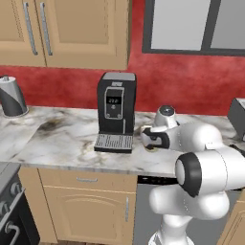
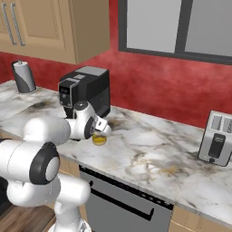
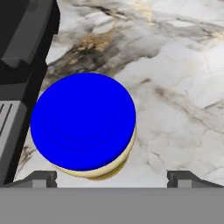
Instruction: Place the mayonnaise and mayonnaise from the counter to the top shelf of the fridge. If the existing items in the fridge are on the top shelf, move them to other shelves.
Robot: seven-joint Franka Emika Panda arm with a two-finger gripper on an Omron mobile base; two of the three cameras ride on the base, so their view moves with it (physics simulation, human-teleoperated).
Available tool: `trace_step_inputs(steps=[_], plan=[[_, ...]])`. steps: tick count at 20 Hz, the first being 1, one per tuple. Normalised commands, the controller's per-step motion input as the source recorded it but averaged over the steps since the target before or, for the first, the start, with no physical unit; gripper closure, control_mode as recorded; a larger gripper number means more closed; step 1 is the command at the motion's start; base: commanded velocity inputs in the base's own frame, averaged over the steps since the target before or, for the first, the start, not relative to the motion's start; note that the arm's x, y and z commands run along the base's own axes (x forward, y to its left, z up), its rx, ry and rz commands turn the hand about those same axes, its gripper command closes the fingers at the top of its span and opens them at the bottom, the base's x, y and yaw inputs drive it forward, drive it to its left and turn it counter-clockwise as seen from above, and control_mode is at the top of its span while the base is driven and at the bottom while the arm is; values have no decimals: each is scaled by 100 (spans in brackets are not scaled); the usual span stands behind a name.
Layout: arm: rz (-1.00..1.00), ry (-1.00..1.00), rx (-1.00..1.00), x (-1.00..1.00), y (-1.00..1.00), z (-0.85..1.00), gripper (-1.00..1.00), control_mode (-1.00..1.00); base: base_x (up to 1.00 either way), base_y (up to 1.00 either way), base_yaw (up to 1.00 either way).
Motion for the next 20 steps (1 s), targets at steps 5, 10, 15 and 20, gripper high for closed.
trace_step_inputs(steps=[5,10,15,20], plan=[[1,0,-3,33,1,-2,-100,-100,0,0,0],[5,0,-5,14,0,-8,-100,-100,0,0,0],[8,-6,-2,1,0,-2,-100,-100,0,0,0],[3,-10,0,0,0,0,-100,-100,0,0,0]])
